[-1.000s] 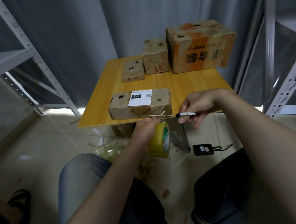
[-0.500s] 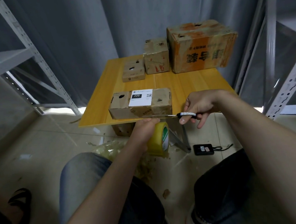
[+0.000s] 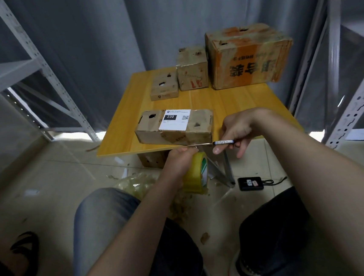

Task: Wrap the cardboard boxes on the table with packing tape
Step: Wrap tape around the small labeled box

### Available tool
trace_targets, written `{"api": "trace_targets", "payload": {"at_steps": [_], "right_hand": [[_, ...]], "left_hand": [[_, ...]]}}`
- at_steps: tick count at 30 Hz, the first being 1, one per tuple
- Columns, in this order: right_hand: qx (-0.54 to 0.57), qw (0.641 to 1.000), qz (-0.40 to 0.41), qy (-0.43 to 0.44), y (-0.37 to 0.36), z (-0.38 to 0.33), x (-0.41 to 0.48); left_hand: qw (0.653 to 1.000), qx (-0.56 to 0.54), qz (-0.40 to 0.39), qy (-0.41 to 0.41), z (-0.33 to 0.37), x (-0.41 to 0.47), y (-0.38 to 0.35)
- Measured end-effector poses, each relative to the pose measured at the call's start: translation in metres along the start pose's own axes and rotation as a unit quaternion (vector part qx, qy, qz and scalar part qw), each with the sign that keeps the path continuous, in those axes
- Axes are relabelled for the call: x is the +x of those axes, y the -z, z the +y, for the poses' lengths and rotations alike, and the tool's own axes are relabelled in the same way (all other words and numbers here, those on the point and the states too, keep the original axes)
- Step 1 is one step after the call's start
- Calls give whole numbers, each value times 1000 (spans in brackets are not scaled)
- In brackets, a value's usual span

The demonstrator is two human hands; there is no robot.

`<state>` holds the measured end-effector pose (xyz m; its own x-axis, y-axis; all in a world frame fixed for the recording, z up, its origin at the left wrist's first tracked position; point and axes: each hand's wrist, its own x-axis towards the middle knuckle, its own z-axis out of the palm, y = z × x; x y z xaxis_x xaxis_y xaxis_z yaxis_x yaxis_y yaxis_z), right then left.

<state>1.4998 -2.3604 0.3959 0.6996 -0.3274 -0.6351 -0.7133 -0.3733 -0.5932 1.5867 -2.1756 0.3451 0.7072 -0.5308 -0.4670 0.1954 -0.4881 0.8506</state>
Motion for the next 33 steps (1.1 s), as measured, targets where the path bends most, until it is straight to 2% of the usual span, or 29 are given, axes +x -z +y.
{"api": "trace_targets", "payload": {"at_steps": [13, 18, 25, 27, 28, 30, 32, 33], "right_hand": [[52, 998, -5, 47, -1, 17, 19], [66, 996, 28, 49, 4, 11, 24], [-36, 996, -73, -25, 8, -17, 8], [-19, 996, -81, 23, 12, -18, 2], [28, 994, -78, 70, 16, -17, -1], [185, 969, -35, 159, 22, -14, -3], [285, 933, 127, 178, 29, -5, 2], [261, 922, 237, 158, 31, 0, 6]], "left_hand": [[1000, -5, 6, -14, -2, 8, -1], [1000, 10, -13, -5, -2, 12, -3], [999, 31, -23, 18, -7, 14, -5], [999, 26, -32, 1, -10, 14, -3], [999, 19, -37, -12, -10, 13, -2], [998, 7, -40, -51, -7, 11, 2], [993, 7, -40, -107, -1, 10, 6], [990, 2, -44, -131, 4, 8, 8]]}}
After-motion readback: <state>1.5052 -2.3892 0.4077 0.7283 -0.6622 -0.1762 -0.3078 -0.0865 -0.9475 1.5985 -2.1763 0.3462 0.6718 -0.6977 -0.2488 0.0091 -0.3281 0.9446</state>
